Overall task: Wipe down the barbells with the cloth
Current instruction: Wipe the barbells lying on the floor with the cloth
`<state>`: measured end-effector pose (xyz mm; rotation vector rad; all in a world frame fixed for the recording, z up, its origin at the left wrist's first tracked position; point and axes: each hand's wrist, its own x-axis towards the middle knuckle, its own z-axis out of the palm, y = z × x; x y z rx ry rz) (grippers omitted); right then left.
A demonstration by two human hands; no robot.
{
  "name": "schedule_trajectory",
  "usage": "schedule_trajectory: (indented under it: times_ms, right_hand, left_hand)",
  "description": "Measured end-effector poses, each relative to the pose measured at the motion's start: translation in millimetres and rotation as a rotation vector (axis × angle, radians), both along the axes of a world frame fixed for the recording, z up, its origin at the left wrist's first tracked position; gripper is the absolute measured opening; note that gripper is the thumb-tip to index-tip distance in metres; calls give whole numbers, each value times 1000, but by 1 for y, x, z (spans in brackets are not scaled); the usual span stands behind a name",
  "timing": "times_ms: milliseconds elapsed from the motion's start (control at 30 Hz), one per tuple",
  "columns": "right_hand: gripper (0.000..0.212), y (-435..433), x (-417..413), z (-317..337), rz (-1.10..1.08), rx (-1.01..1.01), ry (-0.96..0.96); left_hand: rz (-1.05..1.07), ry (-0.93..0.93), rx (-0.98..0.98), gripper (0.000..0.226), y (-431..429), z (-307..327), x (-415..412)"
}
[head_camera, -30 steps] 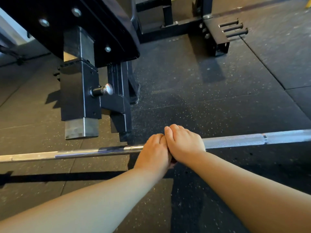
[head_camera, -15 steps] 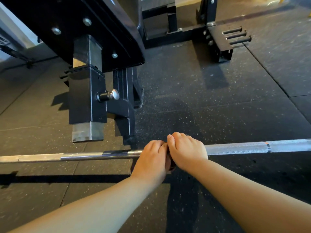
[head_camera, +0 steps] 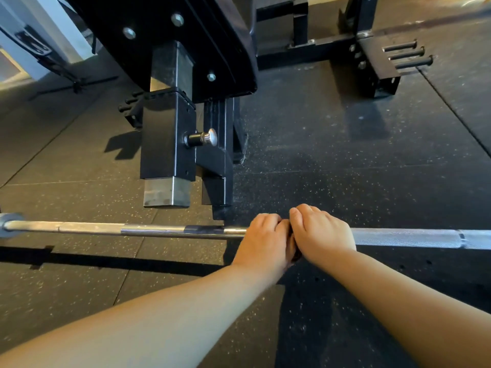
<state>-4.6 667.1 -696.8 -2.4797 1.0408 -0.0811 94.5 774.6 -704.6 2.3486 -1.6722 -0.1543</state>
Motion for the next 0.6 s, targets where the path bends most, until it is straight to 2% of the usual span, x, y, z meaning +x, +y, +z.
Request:
schedule_trajectory:
  times_ms: [67, 133, 233, 300, 367, 433, 533, 600]
  right_hand:
    - [30, -3, 1, 1, -7, 40, 20]
    - [33, -5, 0, 1, -6, 64, 31]
    - [37, -2, -2, -1, 8, 44, 17]
    - [38, 1, 0, -2, 17, 24, 7]
    - [39, 3, 2, -1, 18, 5, 10]
    - [38, 4, 4, -1, 17, -3, 12]
    - [36, 1, 2, -2, 45, -5, 33]
    - [36, -2, -1, 1, 46, 21, 38]
  left_hand:
    - [-75, 16, 26, 34, 8, 4, 15]
    - [-25, -7, 55, 34, 23, 10, 35]
    - [162, -13, 129, 24, 48, 8, 64]
    - [315, 2, 138, 14, 47, 7, 59]
    - [426, -50, 124, 15, 31, 7, 38]
    - [376, -103, 51, 28, 15, 3, 11]
    - [138, -40, 8, 31, 8, -2, -6]
    - [63, 7, 23, 34, 12, 1, 4]
